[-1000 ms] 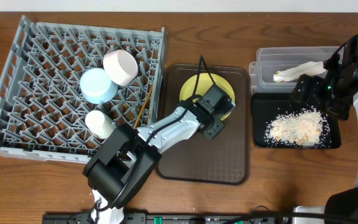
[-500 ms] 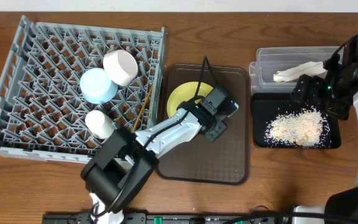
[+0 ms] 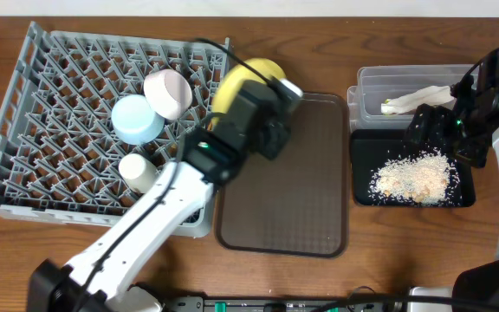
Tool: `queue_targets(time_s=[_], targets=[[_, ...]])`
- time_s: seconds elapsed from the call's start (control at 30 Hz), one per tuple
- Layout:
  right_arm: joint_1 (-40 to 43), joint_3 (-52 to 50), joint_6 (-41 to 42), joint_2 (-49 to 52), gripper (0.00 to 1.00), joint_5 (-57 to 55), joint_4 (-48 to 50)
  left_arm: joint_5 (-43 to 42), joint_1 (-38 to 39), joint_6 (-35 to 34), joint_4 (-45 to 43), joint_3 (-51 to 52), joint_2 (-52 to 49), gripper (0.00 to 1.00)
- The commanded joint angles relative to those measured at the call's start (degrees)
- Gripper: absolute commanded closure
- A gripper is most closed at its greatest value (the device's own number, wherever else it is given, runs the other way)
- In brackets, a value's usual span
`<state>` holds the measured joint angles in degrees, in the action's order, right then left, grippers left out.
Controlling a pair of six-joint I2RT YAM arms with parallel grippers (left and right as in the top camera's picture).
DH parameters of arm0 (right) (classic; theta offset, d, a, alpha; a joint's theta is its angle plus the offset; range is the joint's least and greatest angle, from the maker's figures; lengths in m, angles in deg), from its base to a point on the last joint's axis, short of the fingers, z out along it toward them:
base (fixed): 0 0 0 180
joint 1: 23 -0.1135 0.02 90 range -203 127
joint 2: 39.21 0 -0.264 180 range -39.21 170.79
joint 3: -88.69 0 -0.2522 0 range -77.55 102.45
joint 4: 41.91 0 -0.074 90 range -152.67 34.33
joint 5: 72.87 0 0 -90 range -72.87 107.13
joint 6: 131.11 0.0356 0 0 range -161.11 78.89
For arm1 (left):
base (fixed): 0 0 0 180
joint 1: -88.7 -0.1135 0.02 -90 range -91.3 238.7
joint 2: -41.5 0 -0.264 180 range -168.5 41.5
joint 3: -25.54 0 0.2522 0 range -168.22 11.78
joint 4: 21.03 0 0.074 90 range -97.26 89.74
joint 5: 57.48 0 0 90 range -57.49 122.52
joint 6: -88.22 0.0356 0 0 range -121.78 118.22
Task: Sort waste into correct bins and load items into the dishwasher
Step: 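Lift the yellow plate and stand it upright in the dish rack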
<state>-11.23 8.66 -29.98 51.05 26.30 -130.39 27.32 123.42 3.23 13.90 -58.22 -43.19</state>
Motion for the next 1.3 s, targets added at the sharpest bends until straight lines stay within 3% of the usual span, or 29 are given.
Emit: queue_targets(time_s=[0.0, 0.23, 0.43, 0.77, 0.8, 0.83, 0.87, 0.93, 1.0, 1.1, 1.17, 1.27], targets=[[0.2, 1.0, 0.4, -1.1, 0.01, 0.1, -0.1, -7.4, -6.7, -6.0, -1.2, -0.4, 3.1, 0.92], [0.2, 1.0, 0.4, -1.1, 0.01, 0.1, -0.1, -27.6, -19.2, -16.5, -3.8, -0.4, 1.9, 0.92], [0.2, 1.0, 0.4, -1.1, 0.01, 0.1, -0.1, -38.1, -25.8, -22.9, -6.8, -0.4, -1.3, 0.92], [0.2, 1.0, 0.4, -1.1, 0.01, 0.1, -0.1, -41.0, -30.1, -25.9, -8.8, -0.4, -6.0, 0.92], [0.2, 1.0, 0.4, -1.1, 0.01, 0.1, -0.1, -40.4, -30.4, -25.9, -9.1, -0.4, -6.1, 0.87], [0.2, 1.0, 0.4, -1.1, 0.01, 0.1, -0.1, -38.6, -31.1, -25.9, -9.8, -0.4, -6.1, 0.69], [0.2, 1.0, 0.4, -1.1, 0.01, 0.1, -0.1, -38.1, -31.9, -25.7, -11.0, -0.4, -6.1, 0.61], [0.2, 1.0, 0.4, -1.1, 0.01, 0.1, -0.1, -38.1, -32.7, -25.7, -11.9, -0.4, -6.1, 0.49], [0.2, 1.0, 0.4, -1.1, 0.01, 0.1, -0.1, -38.1, -33.6, -25.6, -12.0, -0.4, -5.8, 0.46], [0.2, 1.0, 0.4, -1.1, 0.01, 0.1, -0.1, -38.1, -34.6, -23.9, -11.1, -0.4, -5.0, 0.21], [0.2, 1.0, 0.4, -1.1, 0.01, 0.1, 0.3, -36.1, -35.0, -20.7, -8.6, -0.4, -4.0, 0.19], [-0.1, 1.0, 0.4, -1.1, 0.01, 0.1, 1.5, -26.2, -35.0, -16.3, -2.2, -0.4, -2.0, 0.18]])
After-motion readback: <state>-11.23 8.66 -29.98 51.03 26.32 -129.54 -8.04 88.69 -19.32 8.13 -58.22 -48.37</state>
